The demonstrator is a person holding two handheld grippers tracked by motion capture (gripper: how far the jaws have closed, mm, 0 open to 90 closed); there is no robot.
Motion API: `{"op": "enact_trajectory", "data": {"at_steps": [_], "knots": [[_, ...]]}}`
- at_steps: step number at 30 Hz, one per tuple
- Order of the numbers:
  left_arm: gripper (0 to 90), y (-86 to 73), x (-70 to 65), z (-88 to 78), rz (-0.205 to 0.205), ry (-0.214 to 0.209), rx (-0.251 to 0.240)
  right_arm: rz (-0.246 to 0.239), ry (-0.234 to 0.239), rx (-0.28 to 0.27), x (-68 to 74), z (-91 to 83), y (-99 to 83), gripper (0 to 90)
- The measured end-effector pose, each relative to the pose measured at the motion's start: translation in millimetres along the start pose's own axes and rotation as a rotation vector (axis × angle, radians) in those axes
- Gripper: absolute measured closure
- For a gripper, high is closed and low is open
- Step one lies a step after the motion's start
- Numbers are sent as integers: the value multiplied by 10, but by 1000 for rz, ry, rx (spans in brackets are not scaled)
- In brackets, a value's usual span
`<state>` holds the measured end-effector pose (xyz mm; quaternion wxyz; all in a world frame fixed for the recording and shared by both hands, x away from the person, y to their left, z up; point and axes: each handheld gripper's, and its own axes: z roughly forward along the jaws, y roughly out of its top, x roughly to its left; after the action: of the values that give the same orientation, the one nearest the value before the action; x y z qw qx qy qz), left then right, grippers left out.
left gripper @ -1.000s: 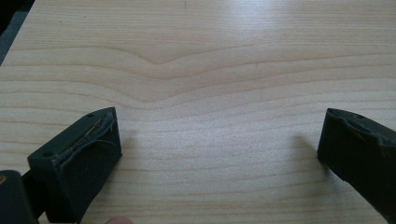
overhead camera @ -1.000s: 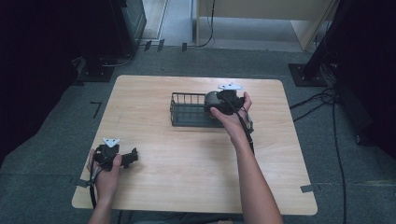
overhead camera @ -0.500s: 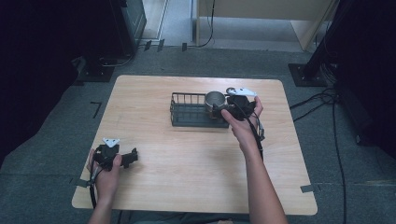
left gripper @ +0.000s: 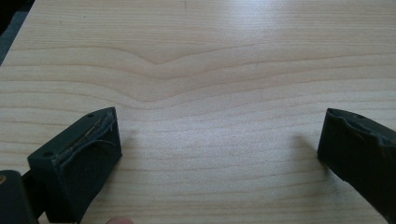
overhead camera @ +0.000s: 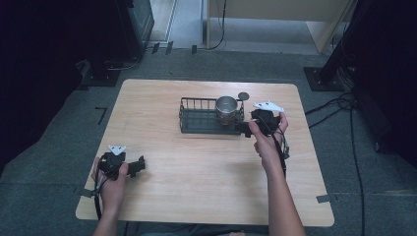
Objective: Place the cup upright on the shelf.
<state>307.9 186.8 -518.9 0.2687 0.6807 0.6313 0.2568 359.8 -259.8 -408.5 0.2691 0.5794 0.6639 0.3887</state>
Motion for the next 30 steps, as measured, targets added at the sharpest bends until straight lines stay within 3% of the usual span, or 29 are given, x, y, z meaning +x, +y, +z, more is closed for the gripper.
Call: {"op": "enact_trajectory", "data": {"at_steps": [30], "knots": [[0, 0, 2, -3, 3, 0, 4, 72, -90, 77, -579, -268, -866, 0]]}}
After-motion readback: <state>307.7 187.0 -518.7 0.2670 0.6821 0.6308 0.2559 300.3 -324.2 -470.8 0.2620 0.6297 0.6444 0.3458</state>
